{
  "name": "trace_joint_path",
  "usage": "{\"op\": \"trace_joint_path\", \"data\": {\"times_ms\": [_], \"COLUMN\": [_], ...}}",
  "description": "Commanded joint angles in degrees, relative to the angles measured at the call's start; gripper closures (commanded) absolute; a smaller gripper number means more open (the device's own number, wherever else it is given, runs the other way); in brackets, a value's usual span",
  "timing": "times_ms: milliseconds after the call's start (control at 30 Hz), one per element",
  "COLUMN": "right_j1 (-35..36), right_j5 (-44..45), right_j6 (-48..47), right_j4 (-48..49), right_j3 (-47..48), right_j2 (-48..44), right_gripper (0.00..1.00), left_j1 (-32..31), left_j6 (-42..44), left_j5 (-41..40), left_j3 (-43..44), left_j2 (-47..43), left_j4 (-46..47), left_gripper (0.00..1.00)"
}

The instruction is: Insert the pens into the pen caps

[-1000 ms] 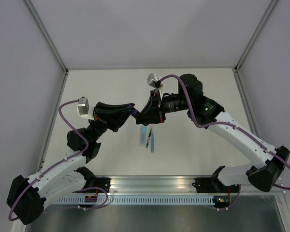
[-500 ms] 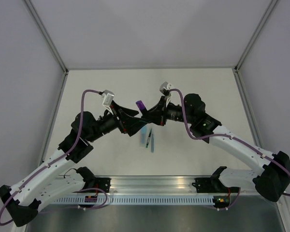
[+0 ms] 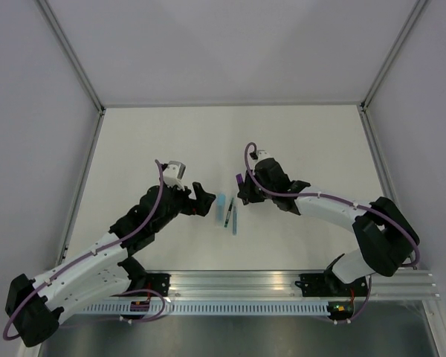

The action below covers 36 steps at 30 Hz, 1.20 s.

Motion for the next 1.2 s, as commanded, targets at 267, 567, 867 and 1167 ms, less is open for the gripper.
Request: {"op": "trace_joint_path", "data": {"times_ms": [267, 567, 867, 1167], "right_j1": [0.2, 0.6, 2.6, 3.4], "right_j5": [10.3, 8.8, 7.0, 7.4], "right_j6": [8.7, 11.6, 13.7, 13.8], "right_j4": [-1.5, 0.4, 3.1, 1.6], "right_j3": [-6.1, -8.4, -8.6, -7.6], "right_j2": [-0.9, 1.1, 2.9, 1.6], "right_gripper": [0.91, 0.8, 0.73, 0.56], "left_j1": [-0.1, -0.2, -0.1, -0.1], "left_j6": [4.2, 4.6, 4.5, 4.9], "left_j5": [-9.3, -9.9, -8.4, -8.1], "left_j3": [-1.1, -1.1, -0.1, -0.1], "left_j2": [-3.0, -2.3, 0.4, 0.5], "left_j4": [4.4, 4.5, 4.8, 4.8], "left_gripper": [0.0, 0.0, 0.0, 0.0]}}
